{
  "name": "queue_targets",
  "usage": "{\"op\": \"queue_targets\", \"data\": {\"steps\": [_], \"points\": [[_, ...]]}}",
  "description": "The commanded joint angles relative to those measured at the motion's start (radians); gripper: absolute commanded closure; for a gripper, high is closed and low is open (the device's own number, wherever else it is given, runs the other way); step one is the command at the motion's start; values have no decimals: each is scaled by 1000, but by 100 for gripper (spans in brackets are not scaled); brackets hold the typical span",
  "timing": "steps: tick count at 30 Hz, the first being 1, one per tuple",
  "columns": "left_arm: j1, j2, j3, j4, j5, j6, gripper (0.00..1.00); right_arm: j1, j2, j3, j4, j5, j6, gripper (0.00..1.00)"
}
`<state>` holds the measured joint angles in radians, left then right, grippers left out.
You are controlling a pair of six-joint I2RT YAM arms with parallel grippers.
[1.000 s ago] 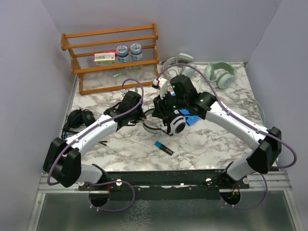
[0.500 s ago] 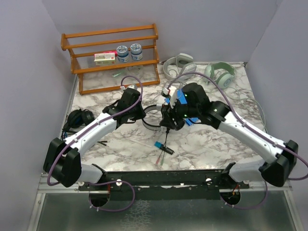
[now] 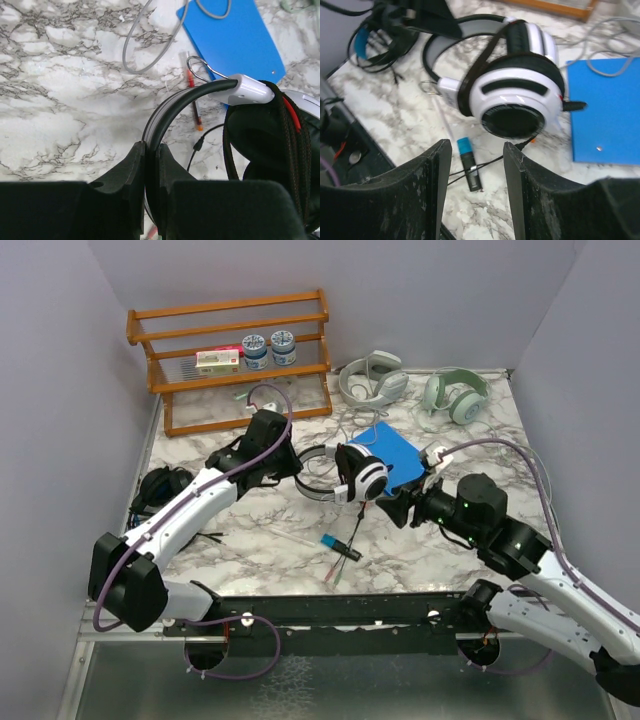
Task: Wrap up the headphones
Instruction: Wrap the headphones cable around the headphones.
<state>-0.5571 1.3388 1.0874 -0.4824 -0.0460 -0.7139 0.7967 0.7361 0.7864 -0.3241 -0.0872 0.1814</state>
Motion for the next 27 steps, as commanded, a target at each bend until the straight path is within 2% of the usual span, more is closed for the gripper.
{"op": "queue_targets", "data": {"steps": [1,5,10,13,16,20,23,27], "points": [[9,-74,120,-30,40,-27,100,-3,-99,-67,59,241,88,45],[15,-95,195,-79,72,-33,100,-2,-204,-150,95,220,122,45],[19,-88,312,-158,159,-56,100,-3,-365,-274,241,144,130,42],[19,-79,379,-200,205,-71,100,-3,-408,-341,285,181,144,30],[20,-86,427,-216,234,-83,100,-3,-385,-387,331,194,155,19],[20,-97,485,-239,255,-96,100,-3,-286,-433,454,169,171,13],[19,-112,525,-248,291,-117,100,-3,-211,-468,564,160,195,13],[19,-138,558,-261,320,-138,100,-3,-97,-499,725,129,210,17]]}}
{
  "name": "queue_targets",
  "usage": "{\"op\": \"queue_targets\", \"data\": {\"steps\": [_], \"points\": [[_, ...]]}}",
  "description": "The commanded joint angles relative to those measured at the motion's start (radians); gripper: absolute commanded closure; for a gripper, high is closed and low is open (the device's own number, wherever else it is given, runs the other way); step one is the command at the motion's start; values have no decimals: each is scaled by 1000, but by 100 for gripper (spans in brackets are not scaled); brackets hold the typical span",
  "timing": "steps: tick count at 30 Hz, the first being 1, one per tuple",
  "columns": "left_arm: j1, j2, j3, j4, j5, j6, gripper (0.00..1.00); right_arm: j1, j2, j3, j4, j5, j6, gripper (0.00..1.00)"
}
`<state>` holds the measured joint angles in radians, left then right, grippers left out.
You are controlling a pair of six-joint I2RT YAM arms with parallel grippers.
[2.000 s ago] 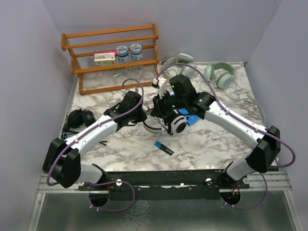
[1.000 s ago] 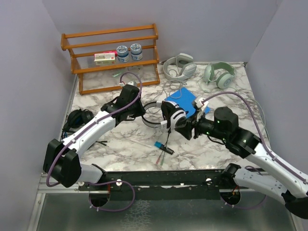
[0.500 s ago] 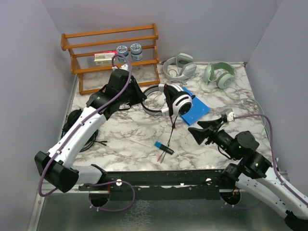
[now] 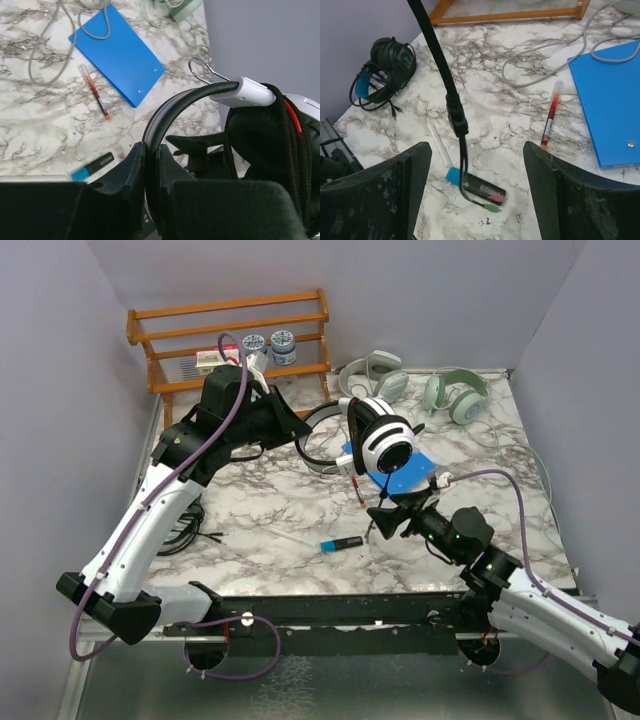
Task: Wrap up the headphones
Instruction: Wrap the headphones cable around the headphones.
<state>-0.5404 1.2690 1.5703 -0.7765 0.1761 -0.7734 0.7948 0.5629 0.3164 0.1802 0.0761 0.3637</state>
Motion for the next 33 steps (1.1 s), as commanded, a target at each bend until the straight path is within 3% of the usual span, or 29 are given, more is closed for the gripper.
{"op": "queue_targets", "data": {"steps": [1,7,11,14,20,26,30,33], "points": [[2,-70,85,28,105,-82,100,0,107,-29,255,-48,24,21],[3,-83,129,9,126,-96,100,0,243,-10,385,-68,-5,53],[3,-86,163,-17,127,-93,100,0,211,-2,370,-43,-28,75],[2,-104,158,-34,128,-91,100,-1,151,16,296,20,-62,98],[2,-152,95,-54,161,6,100,-2,94,164,97,280,-153,99],[2,-245,-59,-54,188,172,100,-21,232,470,-26,483,-267,99],[2,-308,-166,-49,192,268,100,-42,363,713,-79,414,-409,99],[2,-328,-207,-47,81,258,100,-43,417,848,-103,285,-487,99]]}}
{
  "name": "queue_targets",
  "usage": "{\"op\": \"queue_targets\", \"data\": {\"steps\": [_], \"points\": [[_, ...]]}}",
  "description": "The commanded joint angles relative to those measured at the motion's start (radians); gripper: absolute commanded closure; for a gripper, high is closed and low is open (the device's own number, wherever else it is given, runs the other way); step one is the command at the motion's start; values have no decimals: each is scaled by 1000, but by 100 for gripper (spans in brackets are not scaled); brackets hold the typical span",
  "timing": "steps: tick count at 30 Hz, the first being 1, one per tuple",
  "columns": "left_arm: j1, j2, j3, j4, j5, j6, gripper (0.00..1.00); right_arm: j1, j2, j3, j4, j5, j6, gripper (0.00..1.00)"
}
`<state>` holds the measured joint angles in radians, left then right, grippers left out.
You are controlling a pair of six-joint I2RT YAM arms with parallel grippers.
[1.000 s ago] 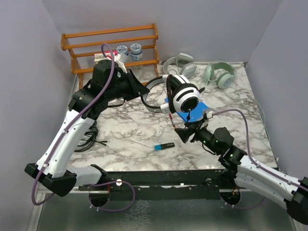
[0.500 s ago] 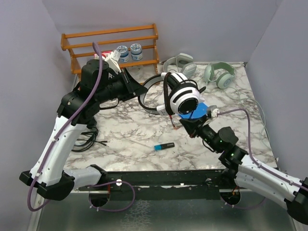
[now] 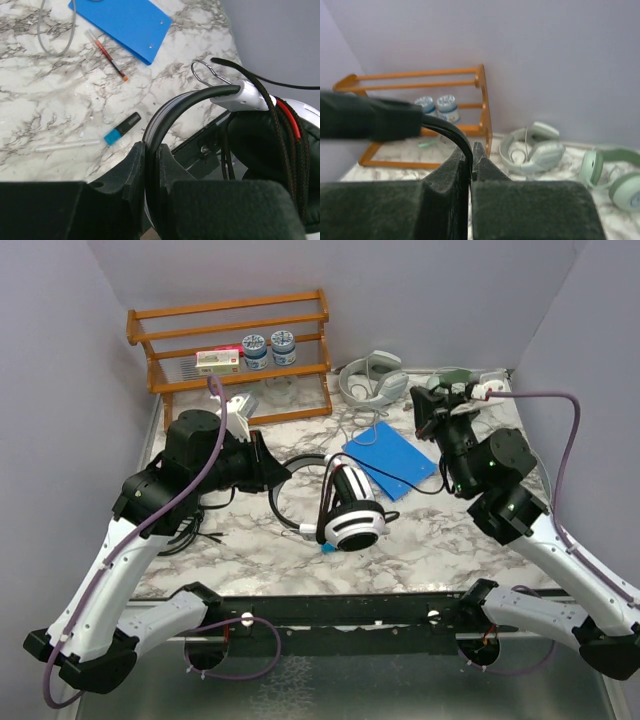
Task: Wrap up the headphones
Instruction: Wrap the headphones cable around the headphones.
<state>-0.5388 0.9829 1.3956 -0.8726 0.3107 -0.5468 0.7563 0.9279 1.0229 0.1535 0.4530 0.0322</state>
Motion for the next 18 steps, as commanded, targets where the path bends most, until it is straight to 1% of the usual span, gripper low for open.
{"op": "queue_targets", "data": {"steps": [1,3,5,7,10,13,15,18], "points": [[0,-44,-38,54,-84,25,100,-5,53,163,-76,-138,-169,99],[0,-41,-34,67,-116,22,100,-5,63,207,-114,-190,-189,99],[0,-36,-34,91,-146,0,100,-4,101,271,-231,-182,-187,99],[0,-24,-32,115,-182,-43,100,-4,128,299,-314,-153,-173,99],[0,2,-8,140,-215,-107,100,-5,88,219,-322,-130,-139,99],[2,24,26,161,-247,-155,100,-4,-11,91,-282,-175,-108,99],[3,37,37,182,-265,-173,100,-4,-78,21,-255,-252,-101,99],[11,75,49,214,-257,-214,100,-4,-151,-43,-249,-434,-136,99]]}}
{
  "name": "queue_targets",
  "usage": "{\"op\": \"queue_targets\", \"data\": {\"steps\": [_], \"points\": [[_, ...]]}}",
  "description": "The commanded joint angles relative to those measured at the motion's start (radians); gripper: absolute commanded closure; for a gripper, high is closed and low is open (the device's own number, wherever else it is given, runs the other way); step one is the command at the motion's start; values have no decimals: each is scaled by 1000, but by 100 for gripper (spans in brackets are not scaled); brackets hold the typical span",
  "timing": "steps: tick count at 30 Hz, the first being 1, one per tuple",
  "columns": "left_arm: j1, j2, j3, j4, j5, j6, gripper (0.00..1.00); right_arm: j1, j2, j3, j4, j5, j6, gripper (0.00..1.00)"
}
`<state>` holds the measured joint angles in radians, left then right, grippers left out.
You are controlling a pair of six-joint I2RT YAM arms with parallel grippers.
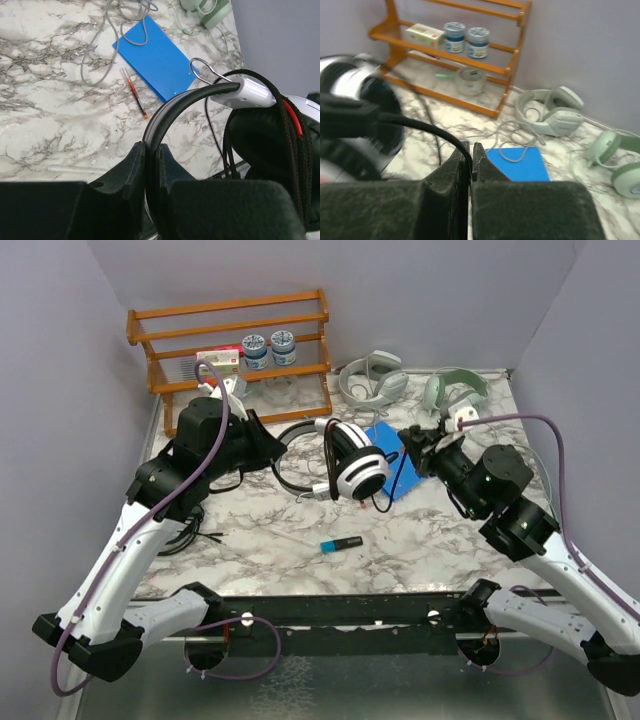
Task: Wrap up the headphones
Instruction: Wrap the headphones cable around the headphones.
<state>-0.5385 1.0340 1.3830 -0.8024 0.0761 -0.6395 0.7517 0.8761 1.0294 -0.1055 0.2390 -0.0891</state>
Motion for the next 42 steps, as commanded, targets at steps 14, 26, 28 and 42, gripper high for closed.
{"op": "queue_targets", "data": {"steps": [14,26,28,42], "points": [[76,269,151,303,-457,-219,100,2,-138,-49,-1,-611,21,99],[137,405,185,396,-470,-232,100,1,-51,71,-165,-846,-11,99],[143,418,196,383,-456,-183,100,1,-46,88,-190,-837,-27,99],[132,332,-4,406,-456,356,100,1,152,594,-460,-453,-115,99]]}}
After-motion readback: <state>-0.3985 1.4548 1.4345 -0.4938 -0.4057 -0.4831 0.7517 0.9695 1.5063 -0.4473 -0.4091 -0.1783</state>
